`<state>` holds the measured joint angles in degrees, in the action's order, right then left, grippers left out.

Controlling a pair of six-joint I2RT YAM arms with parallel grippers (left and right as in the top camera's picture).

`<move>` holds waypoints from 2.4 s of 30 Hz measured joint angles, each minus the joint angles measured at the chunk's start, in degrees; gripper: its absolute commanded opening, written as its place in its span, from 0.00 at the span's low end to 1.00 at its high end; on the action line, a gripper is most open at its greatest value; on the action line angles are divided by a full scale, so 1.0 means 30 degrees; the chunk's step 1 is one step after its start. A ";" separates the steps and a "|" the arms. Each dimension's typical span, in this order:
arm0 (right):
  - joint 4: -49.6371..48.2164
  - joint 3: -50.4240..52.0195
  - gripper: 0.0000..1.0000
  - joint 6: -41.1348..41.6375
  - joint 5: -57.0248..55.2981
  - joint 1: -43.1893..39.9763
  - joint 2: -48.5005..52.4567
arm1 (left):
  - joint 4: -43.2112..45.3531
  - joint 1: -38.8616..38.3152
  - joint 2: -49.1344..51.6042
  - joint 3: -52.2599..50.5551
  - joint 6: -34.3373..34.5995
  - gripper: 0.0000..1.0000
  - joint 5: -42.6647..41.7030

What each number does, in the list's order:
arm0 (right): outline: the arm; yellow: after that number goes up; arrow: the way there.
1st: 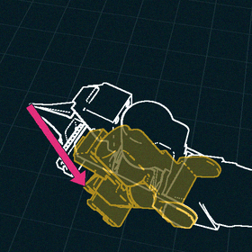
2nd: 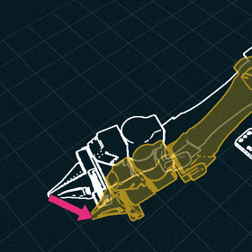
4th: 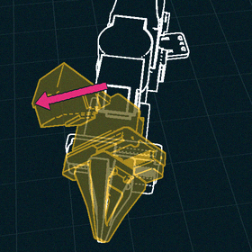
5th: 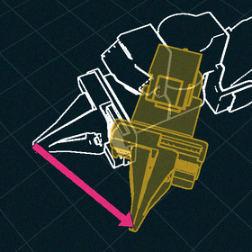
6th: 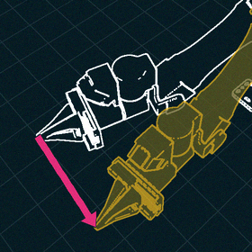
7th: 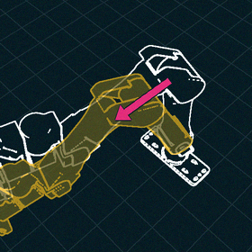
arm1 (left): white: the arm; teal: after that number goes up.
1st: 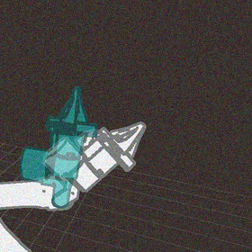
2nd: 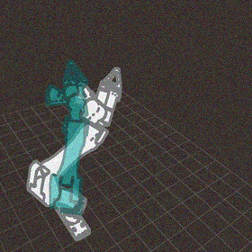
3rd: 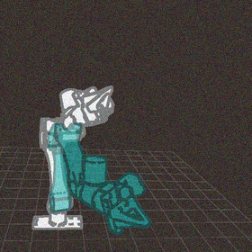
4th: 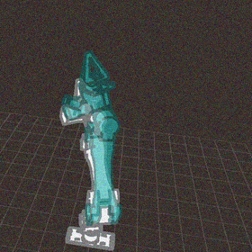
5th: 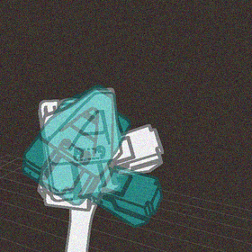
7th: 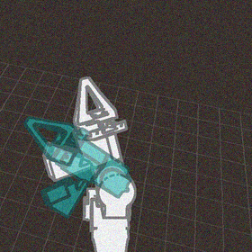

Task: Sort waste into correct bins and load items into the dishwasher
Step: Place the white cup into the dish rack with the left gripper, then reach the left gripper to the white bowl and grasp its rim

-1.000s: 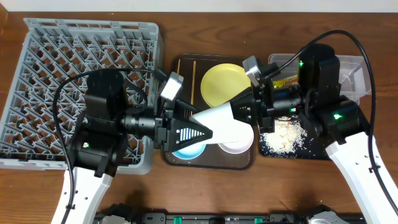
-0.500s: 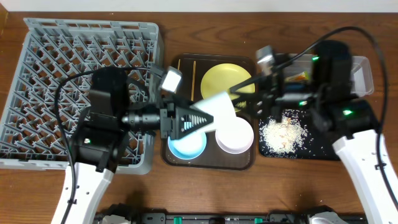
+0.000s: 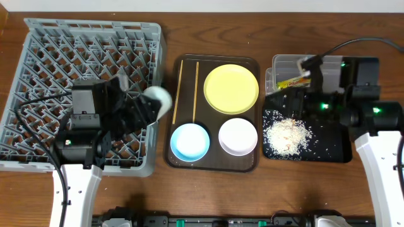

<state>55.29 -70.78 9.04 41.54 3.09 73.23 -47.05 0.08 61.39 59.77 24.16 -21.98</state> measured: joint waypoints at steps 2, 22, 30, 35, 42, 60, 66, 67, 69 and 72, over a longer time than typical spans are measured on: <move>0.0248 0.0000 0.55 0.0000 -0.1596 0.0583 0.0000 | -0.0699 0.0000 0.0000 0.0000 -0.0029 0.45 0.1719; 0.0364 0.0000 0.56 -0.0007 -0.4852 0.3126 0.1902 | -0.4146 0.5246 -0.0015 0.0022 0.1756 0.47 1.0047; 0.0342 0.0000 0.55 -0.0007 -0.4860 0.3126 0.2339 | -0.2645 0.9216 0.0903 0.0022 0.1989 0.47 0.9333; 0.0568 0.0000 0.55 -0.0007 -0.4867 0.3126 0.2339 | -0.2652 0.9974 0.2798 0.0022 0.2033 0.55 0.8218; 0.0845 0.0000 0.55 -0.0007 -0.4867 0.3126 0.2339 | -0.2645 1.0979 0.3300 0.0022 0.2412 0.88 0.7344; -0.0087 0.0000 0.56 -0.0022 -0.4845 0.3126 0.2339 | -0.3891 0.7868 0.1756 0.1566 -0.0860 0.76 -0.0342; -0.1049 0.0000 0.52 -0.0015 -0.4677 0.4029 0.2339 | -0.4983 0.1239 0.1683 0.1457 -0.3060 0.75 -0.0444; -0.1158 0.0000 0.52 -0.0007 -0.4670 0.4371 0.2339 | -0.4991 0.0262 0.1690 0.1355 -0.3220 0.75 -0.0160; -0.1348 0.0000 0.52 -0.0015 -0.4619 0.5158 0.2339 | -0.4954 -0.1851 0.1843 0.1020 -0.3519 0.75 0.0583; -0.1508 0.0000 0.51 -0.0015 -0.4874 0.6331 0.2339 | -0.4743 -0.3781 0.2419 0.0481 -0.3701 0.74 0.1566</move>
<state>50.76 -70.78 8.99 26.92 22.09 80.25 -61.28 -11.27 68.64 61.21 13.06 -17.28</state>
